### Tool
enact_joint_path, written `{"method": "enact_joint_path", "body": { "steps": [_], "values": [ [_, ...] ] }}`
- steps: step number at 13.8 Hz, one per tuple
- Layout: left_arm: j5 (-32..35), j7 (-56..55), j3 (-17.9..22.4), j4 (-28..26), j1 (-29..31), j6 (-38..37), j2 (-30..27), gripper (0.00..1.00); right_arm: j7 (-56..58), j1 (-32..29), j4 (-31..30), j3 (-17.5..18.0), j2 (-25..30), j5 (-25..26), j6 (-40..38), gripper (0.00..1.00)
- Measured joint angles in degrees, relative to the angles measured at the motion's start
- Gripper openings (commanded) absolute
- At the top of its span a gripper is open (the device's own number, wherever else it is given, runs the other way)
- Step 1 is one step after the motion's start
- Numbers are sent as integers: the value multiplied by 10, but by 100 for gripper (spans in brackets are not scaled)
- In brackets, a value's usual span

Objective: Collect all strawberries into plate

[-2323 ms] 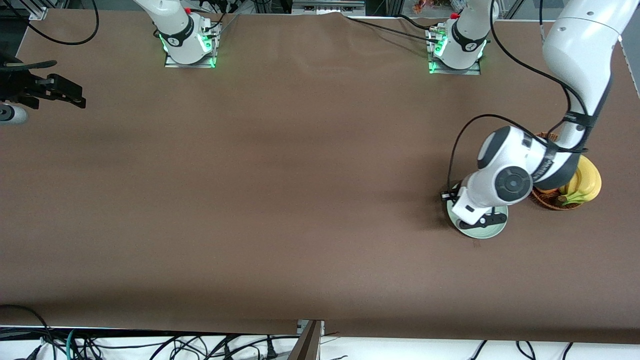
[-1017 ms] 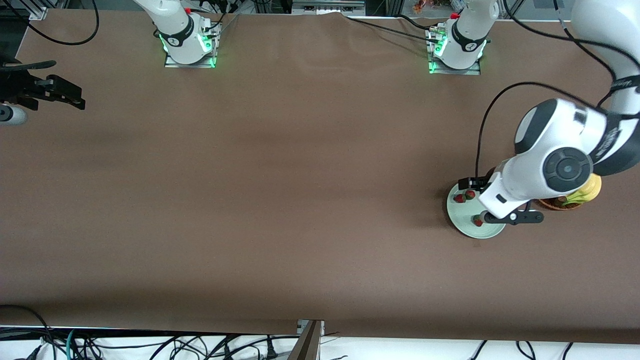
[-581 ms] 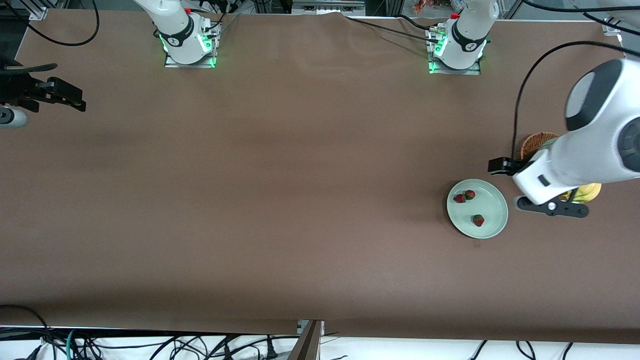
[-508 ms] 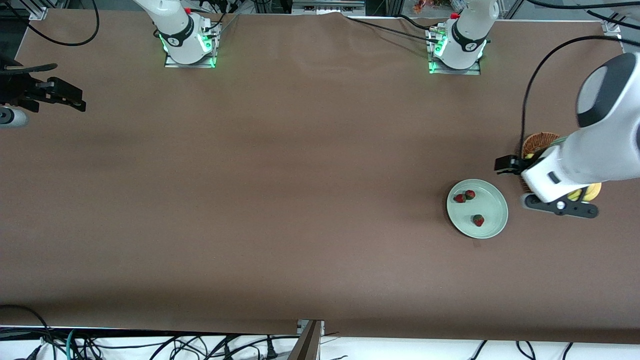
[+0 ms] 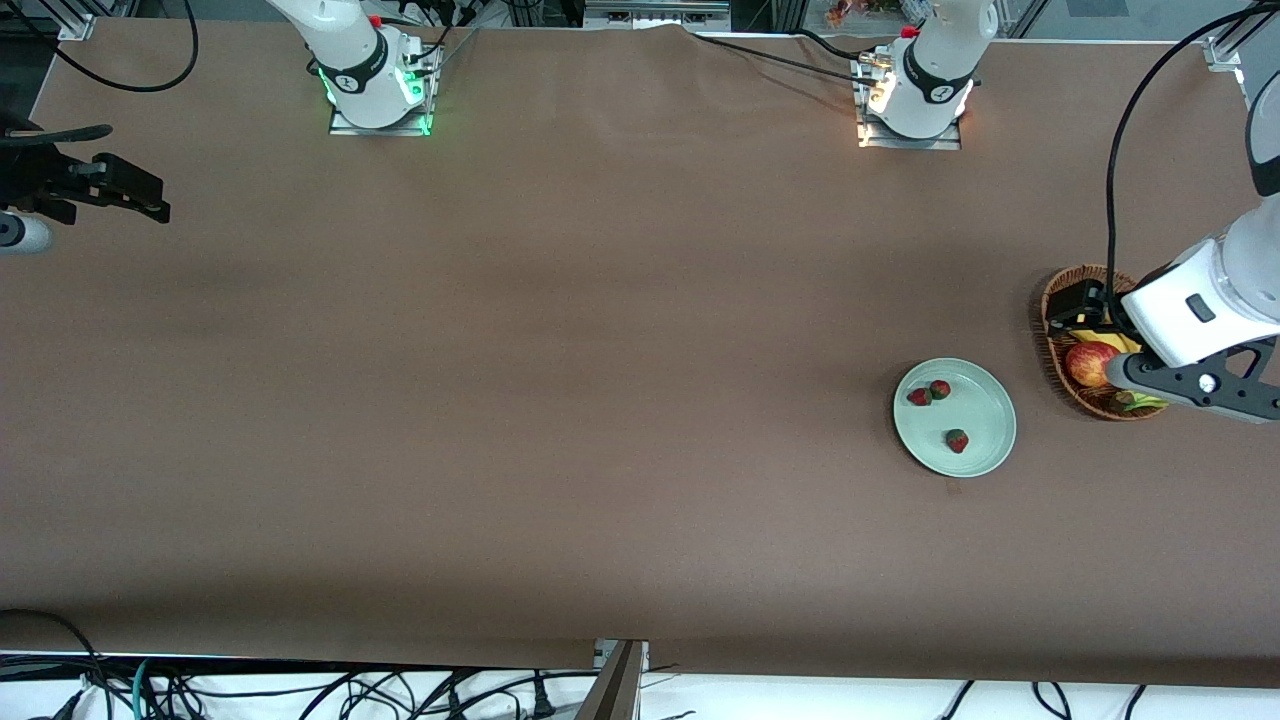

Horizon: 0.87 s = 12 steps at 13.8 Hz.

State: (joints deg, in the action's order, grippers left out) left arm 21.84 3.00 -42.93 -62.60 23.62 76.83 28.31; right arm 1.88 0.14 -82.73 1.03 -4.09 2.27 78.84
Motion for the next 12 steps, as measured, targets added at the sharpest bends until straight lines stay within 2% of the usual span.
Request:
{"method": "enact_joint_path", "body": {
  "steps": [3,4,6,8,10,12],
  "values": [
    [-10,7,16,-21,-5,2,-19,100,0,0,0,0,0,0,0,100],
    [-37,12,50,-40,-20,15,-39,100,0,0,0,0,0,0,0,100],
    [-114,41,169,-101,-76,68,-96,100,0,0,1,0,-1,0,0,100],
    [-157,58,272,-167,-131,118,-150,100,0,0,1,-1,-1,0,0,100],
    [-164,58,337,-229,-180,164,-197,100,0,0,1,-1,-1,0,0,100],
    [-180,31,368,-295,-210,199,-243,100,0,0,1,-1,-1,0,0,100]
  ]
}}
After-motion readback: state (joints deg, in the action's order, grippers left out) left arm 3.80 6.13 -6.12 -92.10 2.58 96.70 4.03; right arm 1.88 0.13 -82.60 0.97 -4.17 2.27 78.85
